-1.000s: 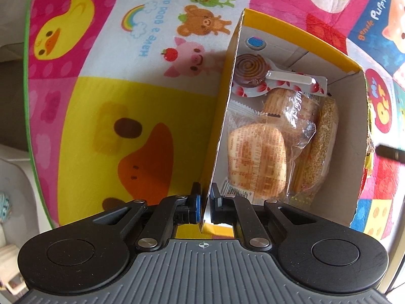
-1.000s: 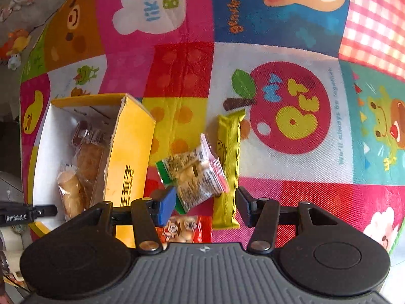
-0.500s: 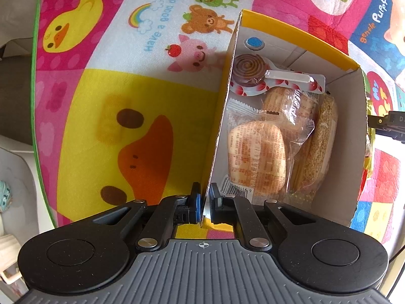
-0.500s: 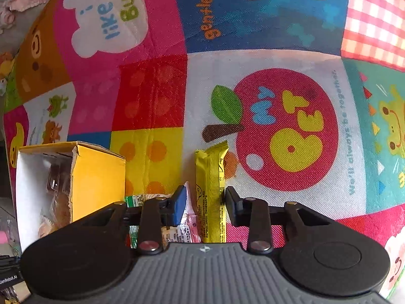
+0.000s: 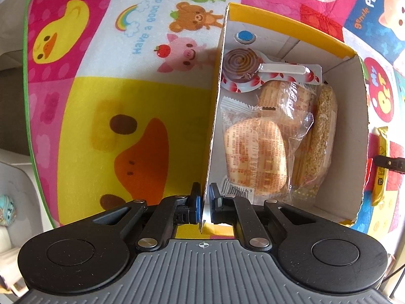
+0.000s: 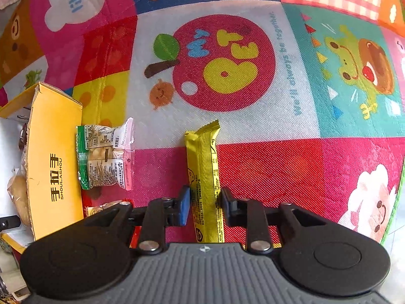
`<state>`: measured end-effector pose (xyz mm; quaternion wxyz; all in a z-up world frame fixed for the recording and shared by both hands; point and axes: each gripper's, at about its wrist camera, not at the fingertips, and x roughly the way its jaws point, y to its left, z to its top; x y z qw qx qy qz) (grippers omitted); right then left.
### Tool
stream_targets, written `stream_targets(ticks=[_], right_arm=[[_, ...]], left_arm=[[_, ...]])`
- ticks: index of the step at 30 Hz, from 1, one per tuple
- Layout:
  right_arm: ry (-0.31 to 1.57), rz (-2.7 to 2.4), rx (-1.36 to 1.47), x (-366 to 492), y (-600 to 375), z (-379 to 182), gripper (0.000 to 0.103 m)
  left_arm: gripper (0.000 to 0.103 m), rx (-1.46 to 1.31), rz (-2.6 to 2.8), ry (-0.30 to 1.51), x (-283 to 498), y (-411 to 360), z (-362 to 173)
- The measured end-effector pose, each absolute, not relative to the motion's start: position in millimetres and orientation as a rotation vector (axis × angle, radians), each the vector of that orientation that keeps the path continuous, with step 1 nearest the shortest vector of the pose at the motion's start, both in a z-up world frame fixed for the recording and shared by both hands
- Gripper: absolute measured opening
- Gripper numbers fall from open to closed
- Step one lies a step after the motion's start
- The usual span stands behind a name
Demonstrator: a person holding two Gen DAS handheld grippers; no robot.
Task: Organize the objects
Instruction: 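Carry the yellow bar to the yellow box with the right gripper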
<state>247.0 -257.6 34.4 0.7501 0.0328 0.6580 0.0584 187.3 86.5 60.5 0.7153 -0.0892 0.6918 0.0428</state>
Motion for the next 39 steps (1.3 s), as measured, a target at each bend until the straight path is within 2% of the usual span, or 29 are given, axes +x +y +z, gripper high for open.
stream_targets(ticks=[4,5,9,15,22,39], right_arm=[[1.434,0.122,-0.006,239.8,-242.7,35.7,0.028],[1.455,0.128,0.018,236.9,-243.6,36.3,0.024],[1.483,0.117,0.106,206.2,-243.1,50.5,0.024],[1.518,0.108,0.229,138.3,-226.7,87.1,0.024],[1.494,0.145,0.231,80.4,-182.9,142.8,0.024],[1.264,0.248,0.168,86.7,-110.3,259.9,0.024]], left_arm=[[0.009,-0.159,0.066,1.536,187.0,82.7,61.4],[0.009,-0.149,0.059,1.536,187.0,81.9,61.6],[0.009,-0.107,0.016,1.531,185.3,77.9,63.8],[0.008,-0.088,-0.06,1.508,180.3,82.1,64.3],[0.008,-0.091,-0.132,1.48,169.7,87.9,63.2],[0.009,-0.139,-0.206,1.435,163.8,100.7,72.3]])
